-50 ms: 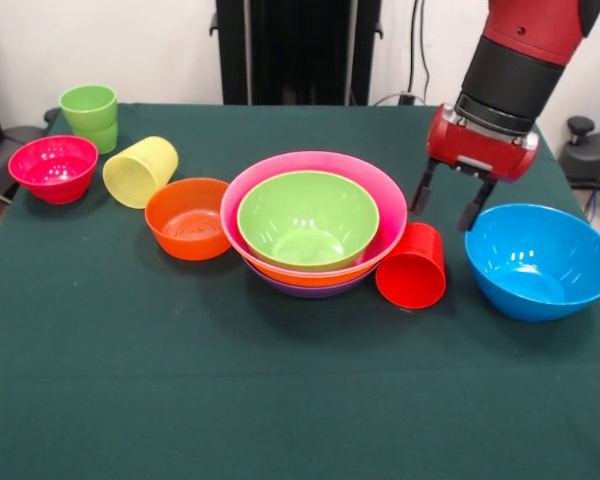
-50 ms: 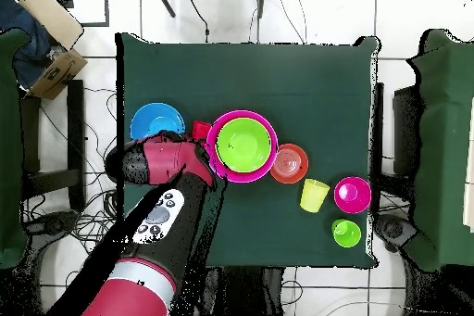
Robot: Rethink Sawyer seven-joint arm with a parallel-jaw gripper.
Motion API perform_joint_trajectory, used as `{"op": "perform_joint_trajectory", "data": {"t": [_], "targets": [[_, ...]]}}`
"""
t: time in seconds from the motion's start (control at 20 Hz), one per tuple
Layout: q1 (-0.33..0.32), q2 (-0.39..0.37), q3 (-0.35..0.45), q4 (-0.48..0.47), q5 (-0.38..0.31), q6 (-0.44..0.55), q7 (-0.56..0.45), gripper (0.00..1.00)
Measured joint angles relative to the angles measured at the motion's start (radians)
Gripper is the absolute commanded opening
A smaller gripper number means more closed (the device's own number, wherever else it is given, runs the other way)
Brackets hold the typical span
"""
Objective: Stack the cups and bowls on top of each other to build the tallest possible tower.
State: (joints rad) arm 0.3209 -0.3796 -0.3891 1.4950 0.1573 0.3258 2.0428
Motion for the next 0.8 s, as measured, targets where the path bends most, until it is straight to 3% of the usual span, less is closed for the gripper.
{"op": "perform_joint_trajectory", "data": {"t": [0.8], "targets": [[-0.020, -0.082, 0.013, 0.000, 0.000, 0.000, 0.000, 1.00]]}}
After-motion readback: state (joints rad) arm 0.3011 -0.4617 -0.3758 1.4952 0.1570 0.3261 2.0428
